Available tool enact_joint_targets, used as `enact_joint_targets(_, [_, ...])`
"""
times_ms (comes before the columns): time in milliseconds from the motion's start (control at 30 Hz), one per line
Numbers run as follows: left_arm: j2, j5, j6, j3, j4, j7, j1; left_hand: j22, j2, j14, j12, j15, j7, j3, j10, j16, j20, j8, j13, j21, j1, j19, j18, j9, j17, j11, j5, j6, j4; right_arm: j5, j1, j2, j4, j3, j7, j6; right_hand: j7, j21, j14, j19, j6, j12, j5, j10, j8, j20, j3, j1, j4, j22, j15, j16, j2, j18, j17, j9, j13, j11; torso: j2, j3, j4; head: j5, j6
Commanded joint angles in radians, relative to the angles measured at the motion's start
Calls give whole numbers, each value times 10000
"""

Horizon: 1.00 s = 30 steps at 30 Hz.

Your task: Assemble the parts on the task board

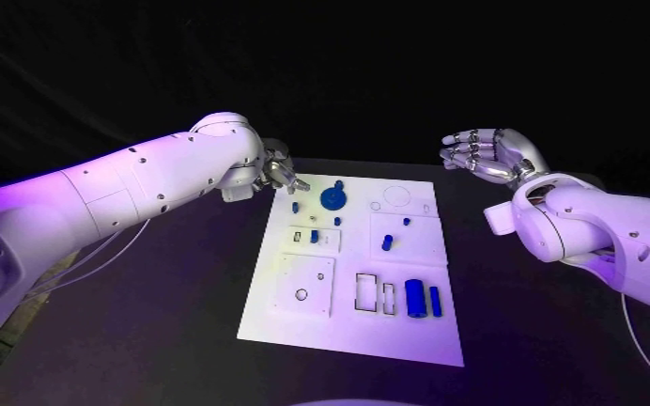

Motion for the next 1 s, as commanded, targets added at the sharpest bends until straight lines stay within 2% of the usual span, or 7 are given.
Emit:
enact_joint_targets(33, [170,-268,317,-58,-282,7,6,-33,86,857,-70,54,34,-68,-99,-52,23,-50,-45,-55,12,-52,-74,-13,1851,-9,9,-34,0,0,-4,25,3,2,137,175,769,-48,49,63,73,42,-41,78,55,-9,-56,-89,-2,-13,2,-49,-23,65,-13,-17,-14,9,37,5,-22,59,3])
enact_joint_targets(167, [424,-487,423,-183,-703,29,-14,-60,84,855,-90,60,42,-92,-120,-55,29,-67,-76,-71,3,-62,-70,-24,1843,-1,1,-40,-1,2,-5,48,4,2,134,187,770,-54,51,68,72,46,-46,79,56,-9,-64,-110,18,-26,2,-51,-1,65,-24,-24,-30,10,74,16,-52,105,-20])
enact_joint_targets(333, [619,-538,437,-258,-998,76,-40,-73,84,853,-89,64,46,-107,-123,-58,32,-77,-71,-78,-1,-67,-68,-30,1837,3,-4,-42,-2,3,-5,65,-7,2,137,195,770,-54,51,68,72,46,-46,79,56,-9,-64,-110,18,-26,2,-51,-1,65,-24,-24,-30,10,121,27,-83,125,-10])
enact_joint_targets(533, [710,-549,406,-286,-1168,107,-50,-73,72,856,-81,68,49,-125,-121,-53,37,-86,-57,-79,5,-69,-68,-36,1849,6,-8,-44,-10,3,-6,72,-14,2,143,192,770,-54,51,68,72,46,-46,79,56,-9,-64,-110,18,-26,2,-51,-1,65,-24,-24,-30,10,164,47,-81,138,-13])
enact_joint_targets(667, [776,-496,468,-293,-1255,115,-51,-73,72,856,-81,68,49,-125,-121,-53,37,-86,-57,-79,5,-69,-68,-36,1849,6,-8,-44,-10,3,-6,82,-22,2,145,193,770,-54,51,68,72,46,-46,79,56,-9,-64,-110,18,-26,2,-51,-1,65,-24,-24,-30,10,164,35,-63,115,-30])
enact_joint_targets(1000, [927,-337,739,-379,-1483,100,-57,-66,63,858,-82,71,52,-142,-124,-50,41,-93,-60,-77,8,-68,-69,-41,1858,9,-12,-44,-12,3,-7,86,-30,2,149,198,770,-60,51,71,71,49,-48,78,57,-8,-70,-124,31,-36,2,-54,13,65,-33,-30,-43,11,155,21,-89,139,-60])
